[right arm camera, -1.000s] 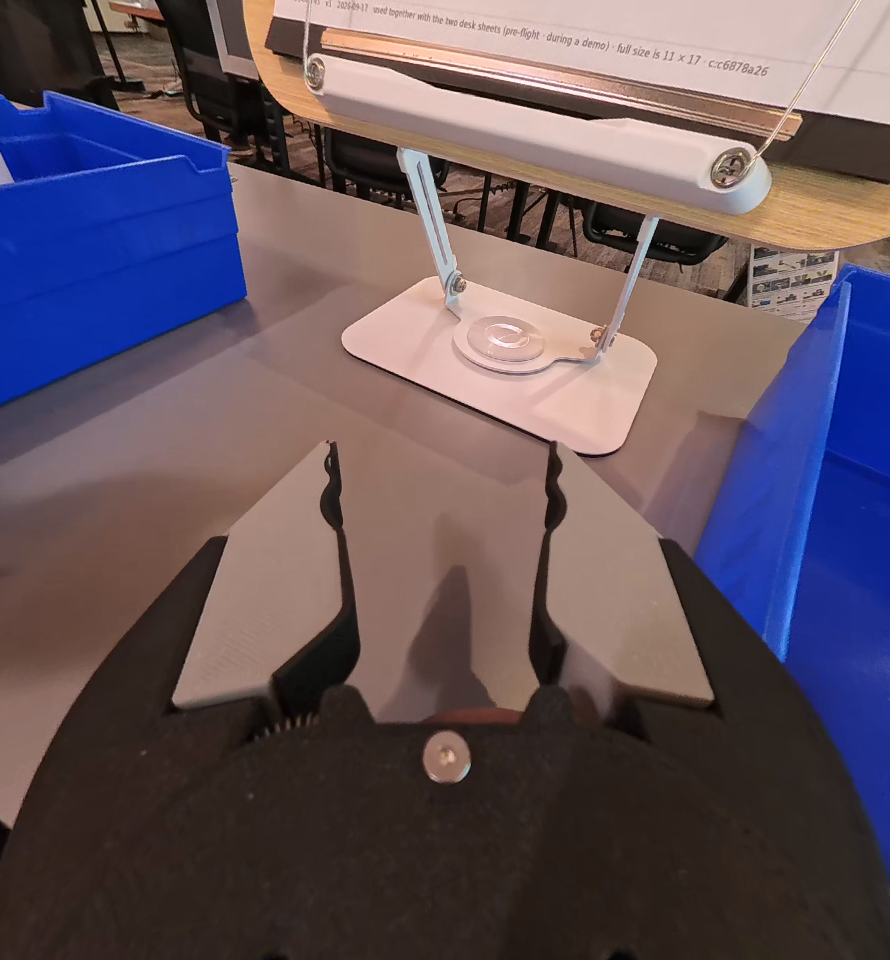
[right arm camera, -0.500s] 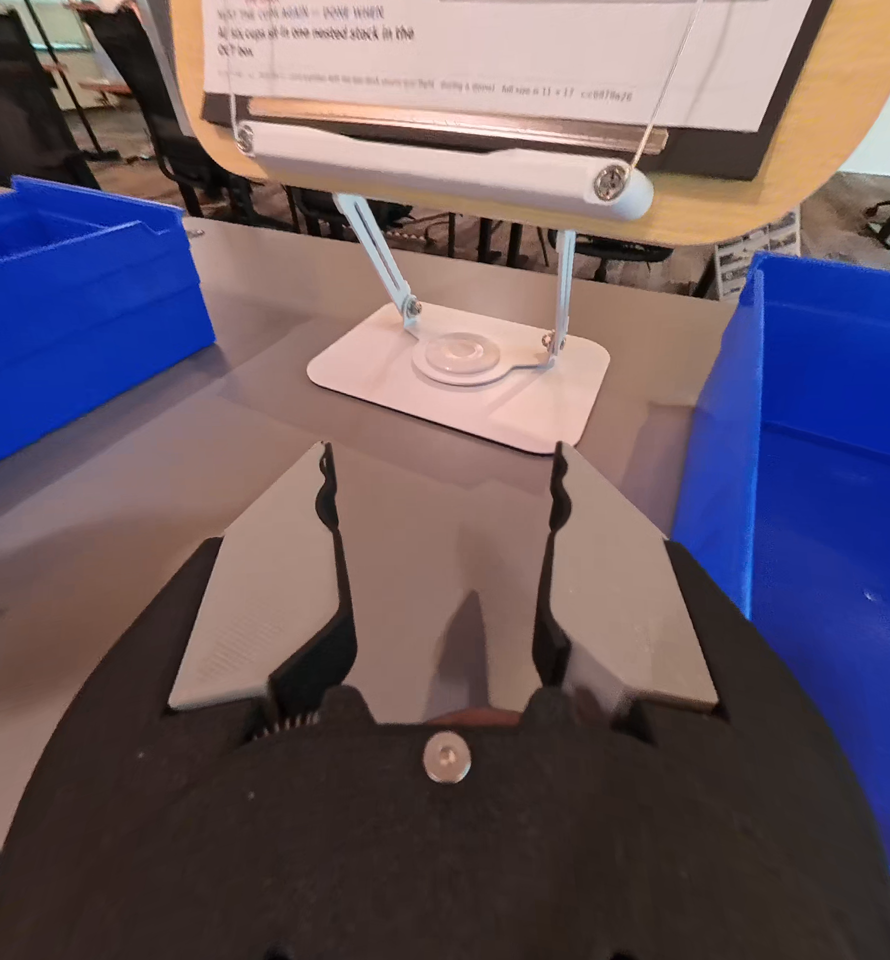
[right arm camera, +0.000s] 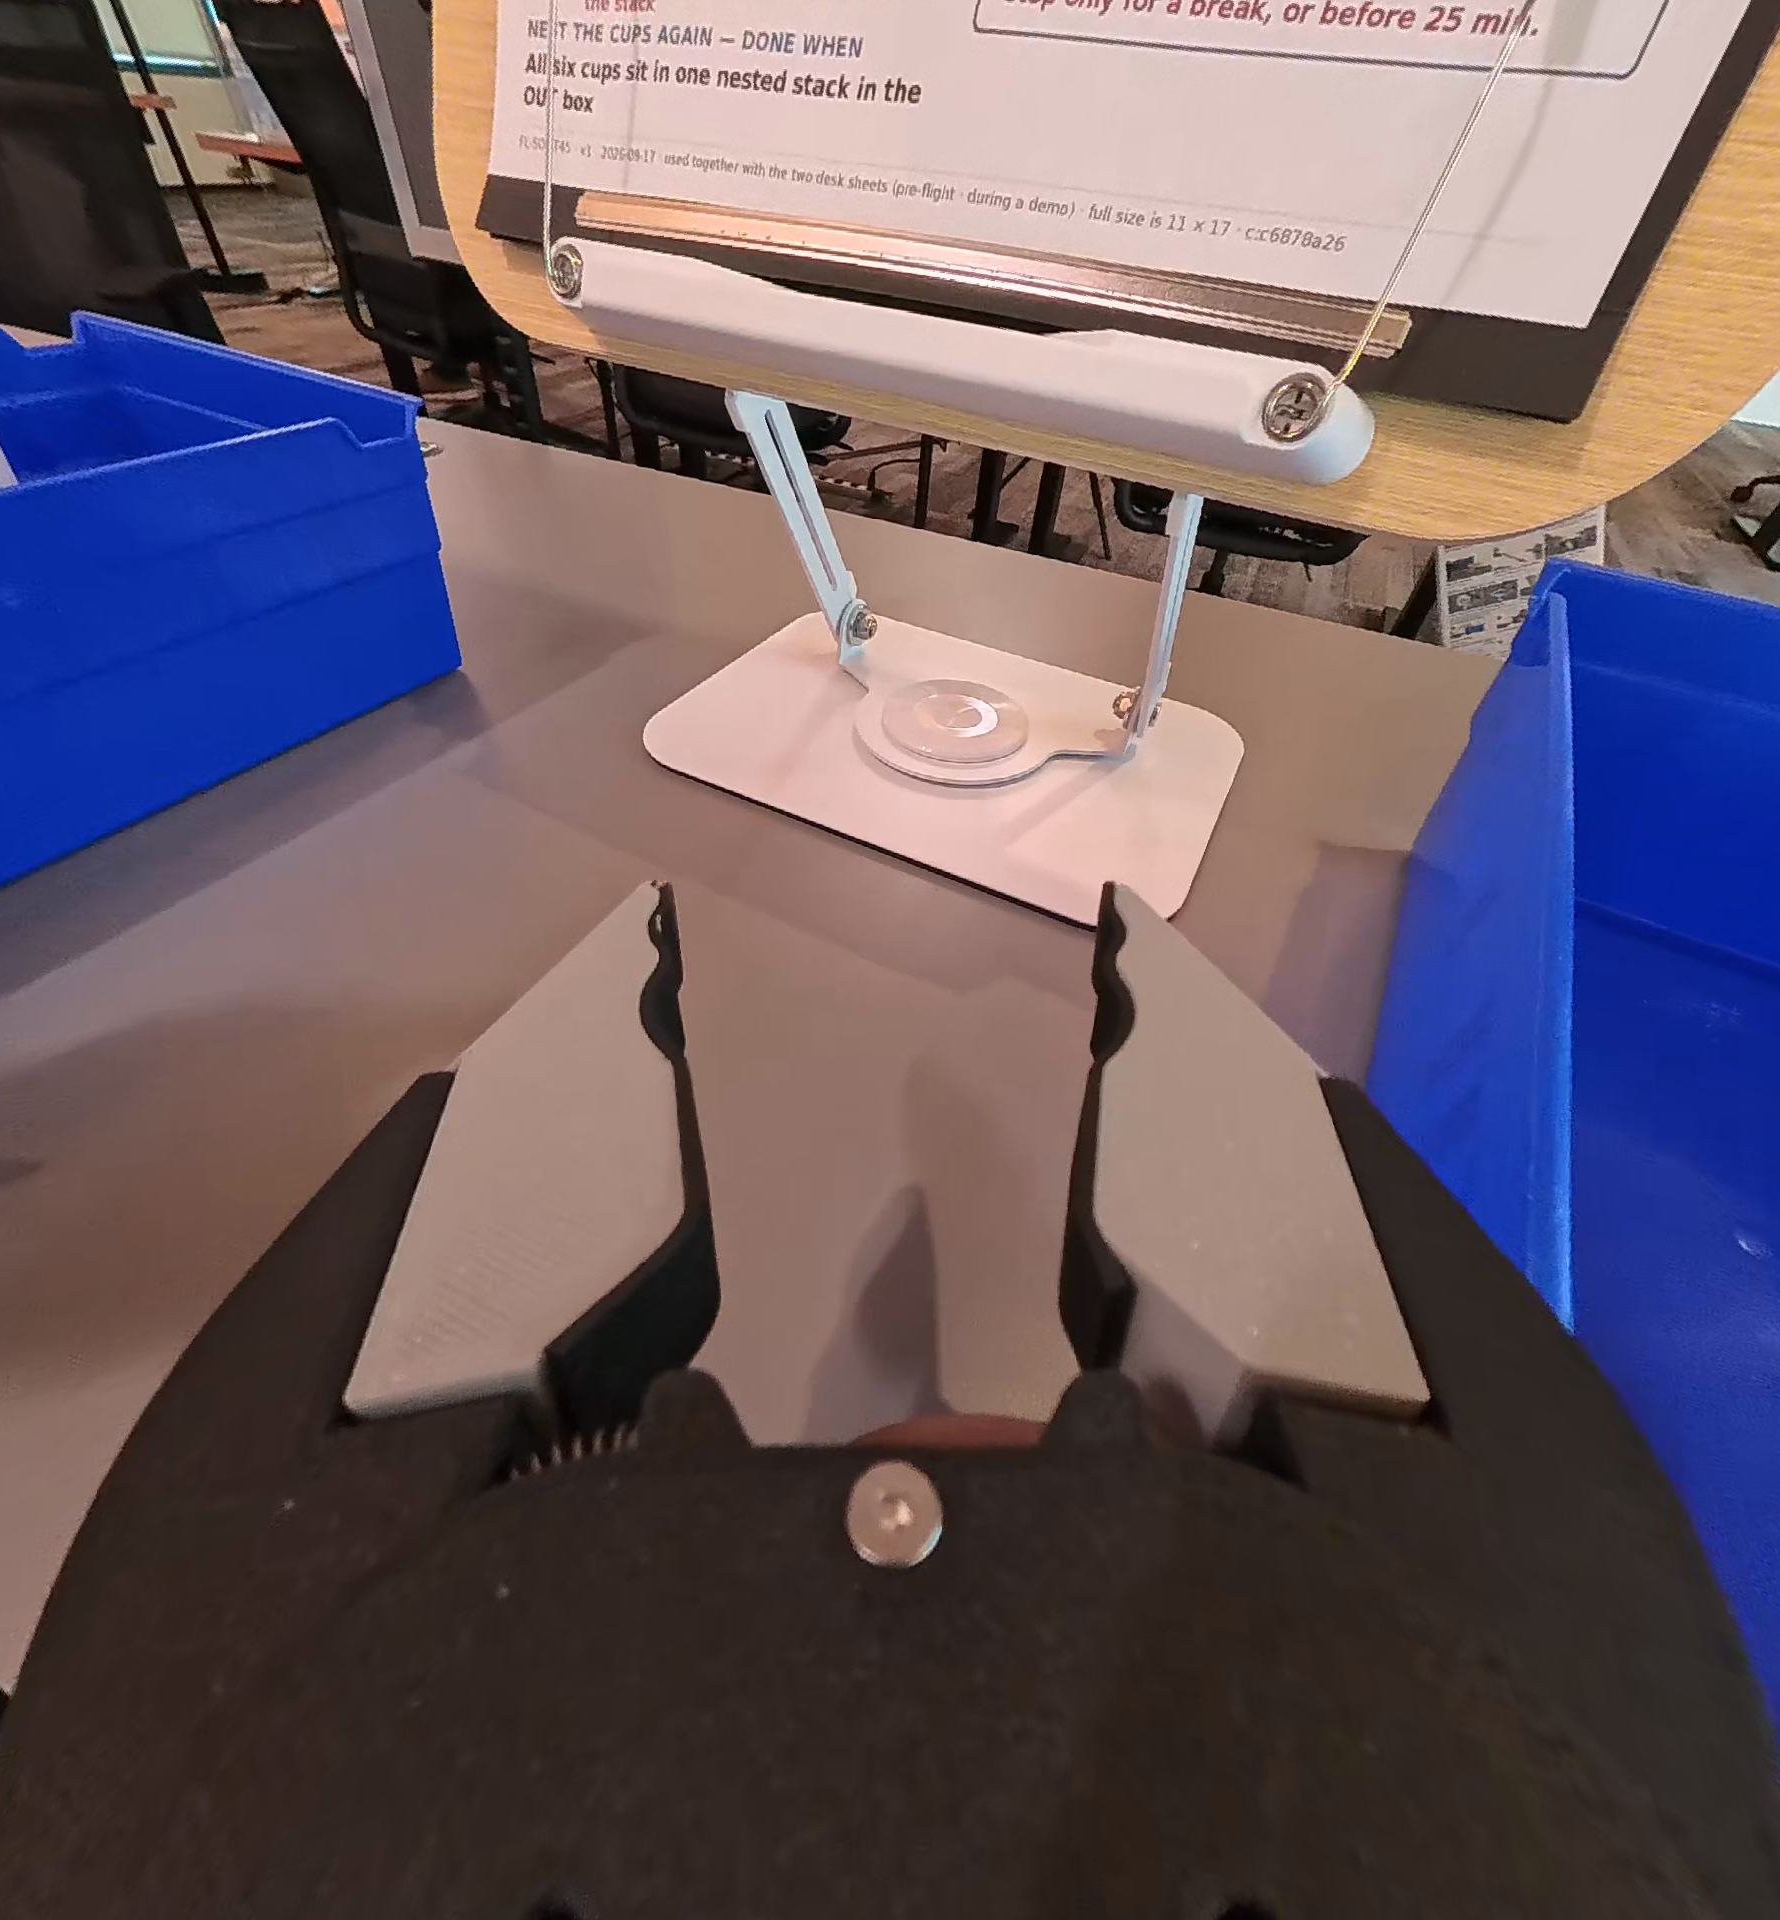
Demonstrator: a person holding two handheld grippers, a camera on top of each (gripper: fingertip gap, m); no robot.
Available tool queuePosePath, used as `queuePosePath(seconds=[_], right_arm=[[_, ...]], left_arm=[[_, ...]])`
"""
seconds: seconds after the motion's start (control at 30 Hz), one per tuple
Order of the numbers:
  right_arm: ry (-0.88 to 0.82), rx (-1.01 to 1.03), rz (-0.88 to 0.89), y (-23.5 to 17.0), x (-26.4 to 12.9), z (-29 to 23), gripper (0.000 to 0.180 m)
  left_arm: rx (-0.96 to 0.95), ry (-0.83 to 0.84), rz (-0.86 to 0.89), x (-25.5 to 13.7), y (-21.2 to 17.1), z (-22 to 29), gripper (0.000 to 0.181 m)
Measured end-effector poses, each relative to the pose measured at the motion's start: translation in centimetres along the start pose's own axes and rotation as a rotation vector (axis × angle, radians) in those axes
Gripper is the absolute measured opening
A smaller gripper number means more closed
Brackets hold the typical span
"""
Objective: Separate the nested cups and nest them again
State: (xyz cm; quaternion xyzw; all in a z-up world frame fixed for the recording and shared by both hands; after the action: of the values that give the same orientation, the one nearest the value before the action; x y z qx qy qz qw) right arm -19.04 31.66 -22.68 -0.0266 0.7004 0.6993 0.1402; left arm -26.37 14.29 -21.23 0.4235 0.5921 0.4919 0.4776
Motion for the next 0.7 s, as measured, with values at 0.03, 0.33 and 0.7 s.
queuePosePath(seconds=[0.03, 0.33, 0.7], right_arm=[[0.002, 0.001, -0.001, -0.04, 0.03, -0.03, 0.078], [0.006, 0.001, 0.001, 0.00, 0.05, -0.08, 0.076], [-0.012, 0.011, -0.039, -0.47, 0.18, 0.32, 0.074]], left_arm=[[-0.001, 0.000, 0.000, 0.00, -0.01, 0.00, 0.028], [-0.015, 0.016, 0.003, -0.03, 0.03, -0.36, 0.028], [0.002, 0.018, -0.012, 0.13, -0.26, -0.25, 0.028]])
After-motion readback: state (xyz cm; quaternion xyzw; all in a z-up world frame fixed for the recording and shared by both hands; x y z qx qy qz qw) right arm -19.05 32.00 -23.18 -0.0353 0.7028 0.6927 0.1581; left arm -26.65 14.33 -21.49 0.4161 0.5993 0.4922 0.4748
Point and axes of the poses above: each gripper's, where its closed fingertips meet, x out along the fingers, y out of its top, z = x × y across the jaws, the point moved 5 cm from there along -x, back along the fingers, and after that the axes turned 11 degrees about y, right-handed, at the moved point
